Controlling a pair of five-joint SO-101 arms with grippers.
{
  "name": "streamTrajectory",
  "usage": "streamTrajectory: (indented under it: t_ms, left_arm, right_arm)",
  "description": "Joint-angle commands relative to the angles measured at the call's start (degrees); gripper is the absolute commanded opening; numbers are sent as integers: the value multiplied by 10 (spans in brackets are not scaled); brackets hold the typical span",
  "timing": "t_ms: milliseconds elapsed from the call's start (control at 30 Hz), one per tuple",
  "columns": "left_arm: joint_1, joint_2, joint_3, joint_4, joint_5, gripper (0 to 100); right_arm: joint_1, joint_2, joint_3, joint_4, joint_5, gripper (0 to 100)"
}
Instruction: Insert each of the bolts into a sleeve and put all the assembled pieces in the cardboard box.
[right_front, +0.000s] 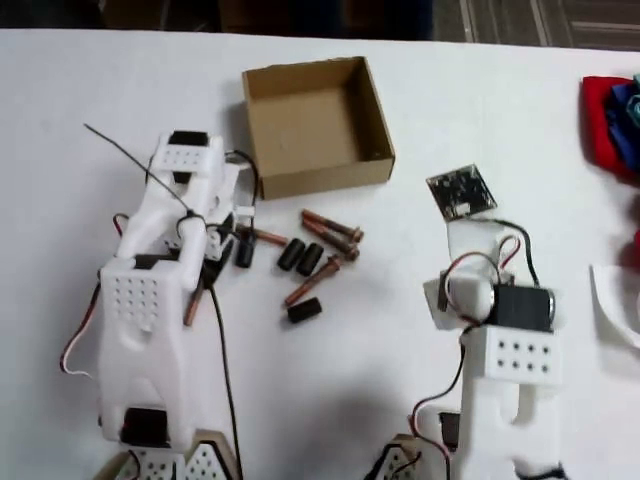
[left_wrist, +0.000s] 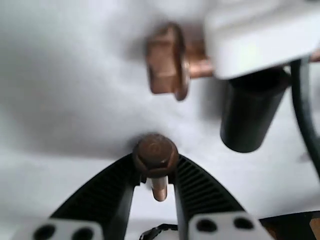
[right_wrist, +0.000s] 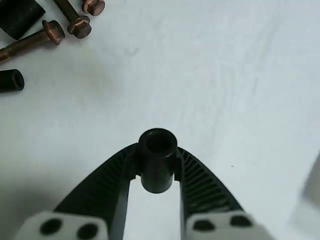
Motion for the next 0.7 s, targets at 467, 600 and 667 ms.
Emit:
streamTrajectory:
  t_ms: [467, 600, 667]
  left_arm:
    - [-31, 4, -50, -52, 49, 98]
    - [-29, 4, -54, -34, 49, 89]
    - [-33, -1, -55, -36, 52, 26]
  right_arm:
    - [0, -63, 101, -79, 43, 21]
    - [0, -63, 101, -91, 40, 21]
    - [0, -63, 102, -91, 40, 21]
